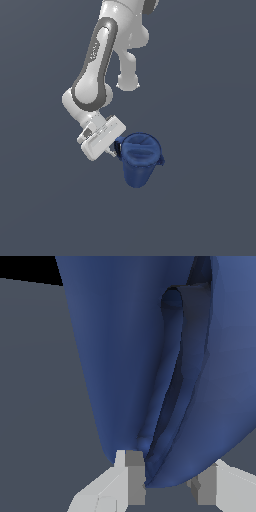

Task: Pick up the object and move it to a goal position.

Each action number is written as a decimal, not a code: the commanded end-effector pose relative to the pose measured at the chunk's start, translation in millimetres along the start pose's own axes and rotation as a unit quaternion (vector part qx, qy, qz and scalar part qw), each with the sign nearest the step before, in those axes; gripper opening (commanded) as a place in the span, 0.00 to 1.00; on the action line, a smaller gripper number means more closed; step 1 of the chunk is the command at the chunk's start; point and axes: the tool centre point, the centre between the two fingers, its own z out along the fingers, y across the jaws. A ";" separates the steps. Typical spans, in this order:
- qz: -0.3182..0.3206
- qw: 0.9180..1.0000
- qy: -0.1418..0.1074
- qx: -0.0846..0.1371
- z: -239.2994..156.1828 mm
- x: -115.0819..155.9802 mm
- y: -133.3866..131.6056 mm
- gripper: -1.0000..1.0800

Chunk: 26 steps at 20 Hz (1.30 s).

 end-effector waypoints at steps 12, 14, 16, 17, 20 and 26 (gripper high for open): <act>0.001 1.000 -0.001 0.001 -20.0 4.7 -60.6 0.00; 0.001 1.000 -0.001 0.001 -24.5 5.9 -74.6 0.00; 0.001 1.000 -0.001 0.001 -29.2 7.2 -88.9 0.00; 0.001 1.000 -0.001 0.001 -31.7 7.9 -96.1 0.00; 0.002 1.000 -0.001 0.001 -39.0 10.0 -118.2 0.00; 0.002 1.000 -0.001 0.001 -52.9 14.4 -159.3 0.00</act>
